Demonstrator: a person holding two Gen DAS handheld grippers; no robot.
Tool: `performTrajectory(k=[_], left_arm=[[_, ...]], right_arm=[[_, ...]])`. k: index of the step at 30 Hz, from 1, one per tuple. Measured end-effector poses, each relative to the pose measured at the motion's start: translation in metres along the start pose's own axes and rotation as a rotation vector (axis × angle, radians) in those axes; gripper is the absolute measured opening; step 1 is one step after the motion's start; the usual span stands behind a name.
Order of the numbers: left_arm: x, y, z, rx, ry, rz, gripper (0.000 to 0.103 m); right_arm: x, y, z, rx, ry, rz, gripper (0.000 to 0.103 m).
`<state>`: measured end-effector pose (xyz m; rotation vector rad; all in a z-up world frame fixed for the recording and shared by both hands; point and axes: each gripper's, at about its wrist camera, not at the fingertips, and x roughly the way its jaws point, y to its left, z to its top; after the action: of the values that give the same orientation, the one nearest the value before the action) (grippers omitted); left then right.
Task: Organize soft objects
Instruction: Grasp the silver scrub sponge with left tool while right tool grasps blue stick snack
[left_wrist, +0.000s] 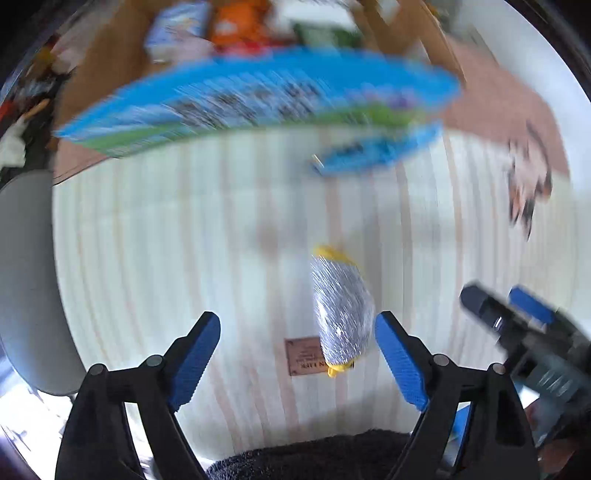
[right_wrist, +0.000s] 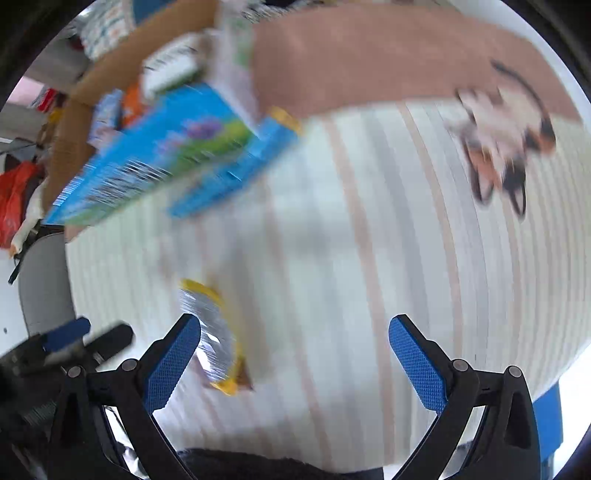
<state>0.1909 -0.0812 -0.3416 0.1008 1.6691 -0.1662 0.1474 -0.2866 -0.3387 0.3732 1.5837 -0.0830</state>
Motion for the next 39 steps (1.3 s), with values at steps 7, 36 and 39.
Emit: performTrajectory(k=[7, 36, 39], left_arm=[[0.073, -0.047, -0.012, 0.036, 0.184, -0.05, 0.084], [0.083, 0.117, 0.062, -0.293, 0.15, -0.003, 0.042], [0.08, 0.098, 0.058, -0.218, 0.117, 0.035, 0.042]], right_arm=[[-0.007, -0.042, -0.008, 0.1, -0.084, -0.013, 0.067], [0.09, 0.089, 0.062, 0.128, -0.045, 0.118, 0.027], [0.088, 0.074, 0.04, 0.039, 0.007, 0.089, 0.024]])
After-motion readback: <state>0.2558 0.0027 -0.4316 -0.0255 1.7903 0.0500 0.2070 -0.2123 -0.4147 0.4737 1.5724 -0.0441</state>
